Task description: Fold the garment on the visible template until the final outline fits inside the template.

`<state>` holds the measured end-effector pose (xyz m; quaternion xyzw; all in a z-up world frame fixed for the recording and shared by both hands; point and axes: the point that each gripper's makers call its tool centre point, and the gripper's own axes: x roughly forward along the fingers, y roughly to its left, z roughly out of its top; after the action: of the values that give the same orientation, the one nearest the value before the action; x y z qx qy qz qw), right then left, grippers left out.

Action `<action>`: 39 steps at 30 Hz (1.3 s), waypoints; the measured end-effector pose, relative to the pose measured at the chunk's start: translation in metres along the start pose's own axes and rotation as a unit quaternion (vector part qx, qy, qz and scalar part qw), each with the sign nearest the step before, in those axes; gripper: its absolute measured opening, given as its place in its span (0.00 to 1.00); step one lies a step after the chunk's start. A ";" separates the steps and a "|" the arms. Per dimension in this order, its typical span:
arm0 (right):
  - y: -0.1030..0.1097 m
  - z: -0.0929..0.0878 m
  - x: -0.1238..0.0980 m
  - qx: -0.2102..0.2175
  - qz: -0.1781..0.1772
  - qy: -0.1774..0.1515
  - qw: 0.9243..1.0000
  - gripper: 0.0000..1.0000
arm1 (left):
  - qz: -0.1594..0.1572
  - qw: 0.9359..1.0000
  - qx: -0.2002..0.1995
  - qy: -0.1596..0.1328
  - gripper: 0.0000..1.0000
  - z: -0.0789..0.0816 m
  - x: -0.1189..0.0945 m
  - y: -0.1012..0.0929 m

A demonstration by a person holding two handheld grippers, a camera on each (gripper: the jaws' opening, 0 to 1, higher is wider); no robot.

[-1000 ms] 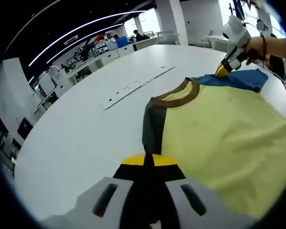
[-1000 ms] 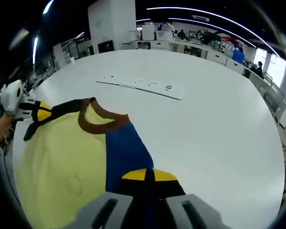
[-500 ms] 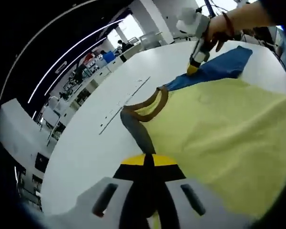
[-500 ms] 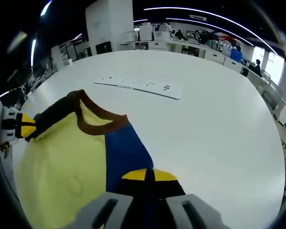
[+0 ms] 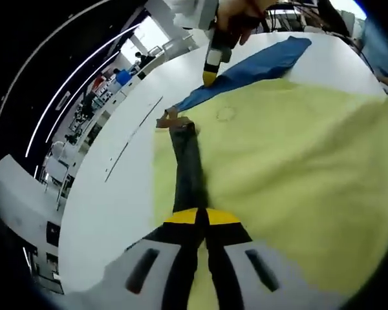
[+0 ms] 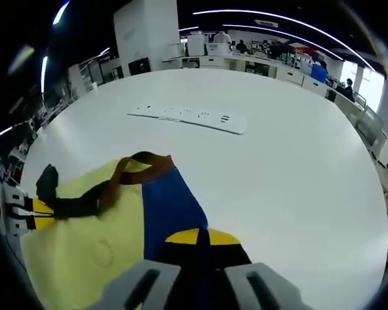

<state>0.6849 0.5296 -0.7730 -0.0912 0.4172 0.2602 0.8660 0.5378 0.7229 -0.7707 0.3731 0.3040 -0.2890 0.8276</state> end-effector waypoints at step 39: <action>-0.001 0.000 0.000 0.033 0.022 -0.006 0.999 0.00 | -0.111 0.977 -0.171 -0.056 0.09 0.028 0.027 0.035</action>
<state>0.6851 0.5288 -0.7733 -0.0520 0.4226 0.2663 0.8647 0.5882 0.7135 -0.7594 0.1729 0.3420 -0.3429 0.8576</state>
